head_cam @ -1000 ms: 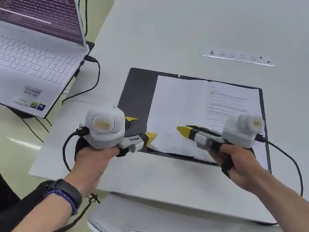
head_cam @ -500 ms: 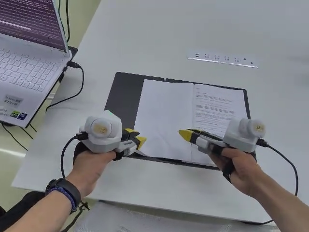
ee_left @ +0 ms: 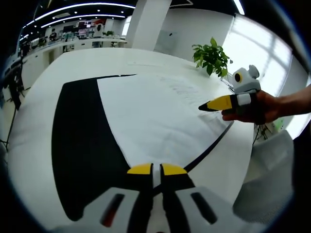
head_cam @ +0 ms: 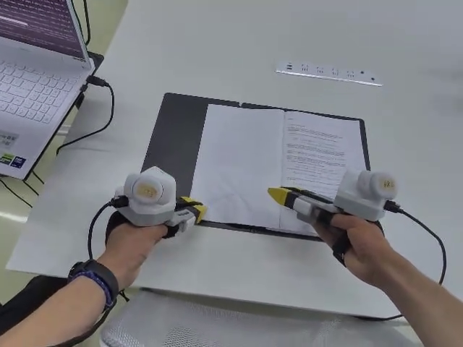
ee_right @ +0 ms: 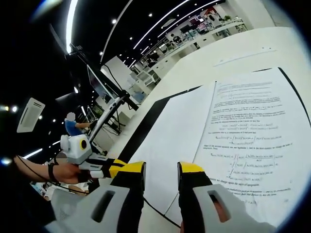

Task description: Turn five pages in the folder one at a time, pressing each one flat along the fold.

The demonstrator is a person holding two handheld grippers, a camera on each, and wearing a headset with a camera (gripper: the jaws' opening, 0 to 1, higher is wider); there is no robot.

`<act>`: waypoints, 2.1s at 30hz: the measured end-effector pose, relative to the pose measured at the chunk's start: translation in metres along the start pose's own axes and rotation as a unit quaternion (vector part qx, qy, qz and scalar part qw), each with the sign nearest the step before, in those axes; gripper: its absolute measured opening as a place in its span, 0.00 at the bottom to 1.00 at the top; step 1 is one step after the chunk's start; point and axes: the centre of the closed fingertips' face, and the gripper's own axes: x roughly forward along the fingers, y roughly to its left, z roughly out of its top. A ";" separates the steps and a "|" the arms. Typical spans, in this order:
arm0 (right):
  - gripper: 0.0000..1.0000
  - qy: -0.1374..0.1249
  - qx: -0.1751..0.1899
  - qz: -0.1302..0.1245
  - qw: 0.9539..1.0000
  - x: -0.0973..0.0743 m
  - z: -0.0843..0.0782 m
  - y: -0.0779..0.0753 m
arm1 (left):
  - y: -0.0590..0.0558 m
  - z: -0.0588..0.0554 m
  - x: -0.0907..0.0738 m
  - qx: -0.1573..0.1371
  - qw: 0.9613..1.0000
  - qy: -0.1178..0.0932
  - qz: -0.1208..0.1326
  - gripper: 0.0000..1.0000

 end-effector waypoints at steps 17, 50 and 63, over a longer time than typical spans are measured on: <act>0.20 0.009 -0.026 0.002 1.000 0.010 0.012 -0.006 | 0.003 -0.005 -0.001 -0.007 1.000 0.006 0.015 0.00; 0.00 -0.045 0.000 -0.016 0.999 0.048 0.059 -0.046 | 0.006 -0.004 0.002 -0.027 0.999 0.024 0.028 0.00; 0.00 -0.060 0.016 -0.021 0.998 0.059 0.074 -0.057 | 0.006 -0.005 0.001 -0.026 0.999 0.027 0.028 0.00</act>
